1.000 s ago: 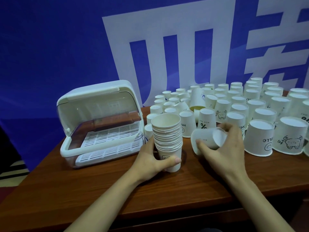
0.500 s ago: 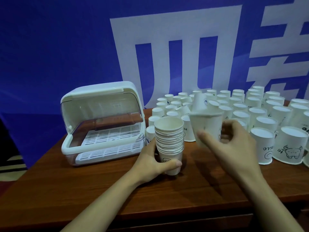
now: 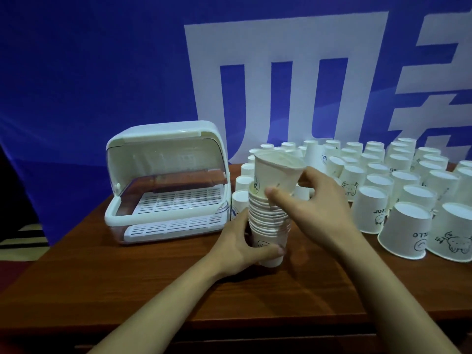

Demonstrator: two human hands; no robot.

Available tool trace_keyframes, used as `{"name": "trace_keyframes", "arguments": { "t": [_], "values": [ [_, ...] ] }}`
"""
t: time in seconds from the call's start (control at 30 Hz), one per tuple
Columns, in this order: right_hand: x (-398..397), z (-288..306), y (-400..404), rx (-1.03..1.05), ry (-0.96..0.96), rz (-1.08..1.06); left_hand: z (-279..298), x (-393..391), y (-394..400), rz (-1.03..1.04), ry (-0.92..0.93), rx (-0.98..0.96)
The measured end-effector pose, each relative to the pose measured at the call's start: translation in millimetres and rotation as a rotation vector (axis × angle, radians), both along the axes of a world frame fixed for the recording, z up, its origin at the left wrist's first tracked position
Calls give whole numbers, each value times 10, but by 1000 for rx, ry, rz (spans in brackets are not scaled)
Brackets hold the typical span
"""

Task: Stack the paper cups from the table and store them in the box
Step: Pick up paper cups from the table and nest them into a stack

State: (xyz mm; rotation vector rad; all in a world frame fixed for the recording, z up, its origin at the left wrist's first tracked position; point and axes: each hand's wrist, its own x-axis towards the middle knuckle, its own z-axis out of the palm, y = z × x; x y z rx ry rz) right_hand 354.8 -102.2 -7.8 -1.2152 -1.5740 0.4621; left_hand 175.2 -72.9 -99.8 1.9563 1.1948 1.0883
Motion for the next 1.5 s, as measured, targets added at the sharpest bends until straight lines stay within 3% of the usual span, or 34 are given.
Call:
{"name": "trace_keyframes", "arguments": {
  "t": [0.1, 0.23, 0.57, 0.63, 0.7, 0.77, 0.87, 0.97, 1.1, 1.27, 1.37, 1.5],
  "values": [
    [-3, 53, -40, -25, -133, 33, -27, -1, 17, 14, -10, -11],
    [-32, 106, -1, -74, -37, 130, -42, 10, 33, 19, -34, 3],
    [-145, -214, 236, 114, -328, 72, -85, 7, 55, 58, -60, 27],
    [-93, -218, 195, 66, -163, 161, -76, 16, 26, 64, -68, 17],
    [-48, -296, 188, -39, 211, 204, -62, 17, 1, 73, -71, 22],
    [-13, -478, 256, -97, 421, 60, -54, 15, -5, 86, -66, 49],
    [51, -830, 330, -32, 118, -153, -74, -14, -2, 121, -131, 90],
    [69, -964, 410, -11, 77, -213, -72, -42, -4, 105, -322, 87],
    [32, -1011, 543, 90, -239, -121, -22, -11, -32, 53, -448, 69],
    [-4, -1017, 712, 105, -606, 39, -34, 3, -41, 41, -425, 83],
    [-34, -1003, 678, 146, -591, -44, -29, -16, -28, 55, -420, 92],
    [43, -988, 520, 241, -353, -293, -35, -25, -24, 72, -426, 105]
  ]
}}
